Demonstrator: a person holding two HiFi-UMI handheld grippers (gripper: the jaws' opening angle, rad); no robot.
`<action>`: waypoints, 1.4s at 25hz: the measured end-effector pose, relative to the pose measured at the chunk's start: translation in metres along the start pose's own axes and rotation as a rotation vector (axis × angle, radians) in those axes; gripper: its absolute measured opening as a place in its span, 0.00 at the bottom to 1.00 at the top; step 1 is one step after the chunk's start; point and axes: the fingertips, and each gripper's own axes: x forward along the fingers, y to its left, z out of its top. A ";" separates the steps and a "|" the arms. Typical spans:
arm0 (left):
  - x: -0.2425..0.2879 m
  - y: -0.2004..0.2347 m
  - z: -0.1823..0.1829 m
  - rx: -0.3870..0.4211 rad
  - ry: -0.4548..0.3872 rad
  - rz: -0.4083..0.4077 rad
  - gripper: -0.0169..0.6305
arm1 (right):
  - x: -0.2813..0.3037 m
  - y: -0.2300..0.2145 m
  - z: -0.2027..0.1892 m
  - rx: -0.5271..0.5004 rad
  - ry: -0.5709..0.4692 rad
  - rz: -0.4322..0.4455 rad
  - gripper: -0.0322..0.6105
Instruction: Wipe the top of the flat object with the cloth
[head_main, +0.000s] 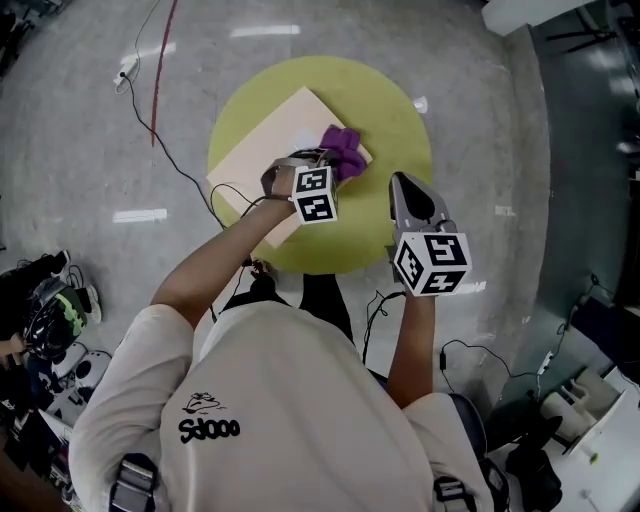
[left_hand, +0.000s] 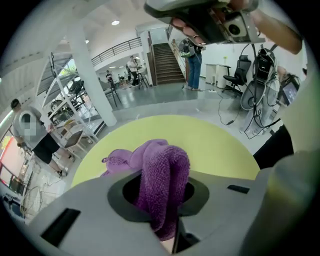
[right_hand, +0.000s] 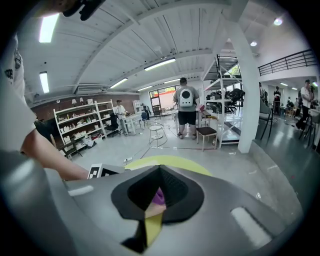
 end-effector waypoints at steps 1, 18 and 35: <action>-0.003 0.007 -0.007 -0.028 0.007 0.012 0.13 | 0.001 0.002 0.000 -0.002 0.000 0.005 0.06; -0.075 0.087 -0.130 -0.345 0.132 0.311 0.13 | -0.009 0.034 0.007 -0.031 -0.010 0.048 0.06; -0.041 -0.067 -0.033 -0.046 0.033 0.068 0.13 | -0.055 0.038 -0.008 0.012 -0.026 -0.019 0.06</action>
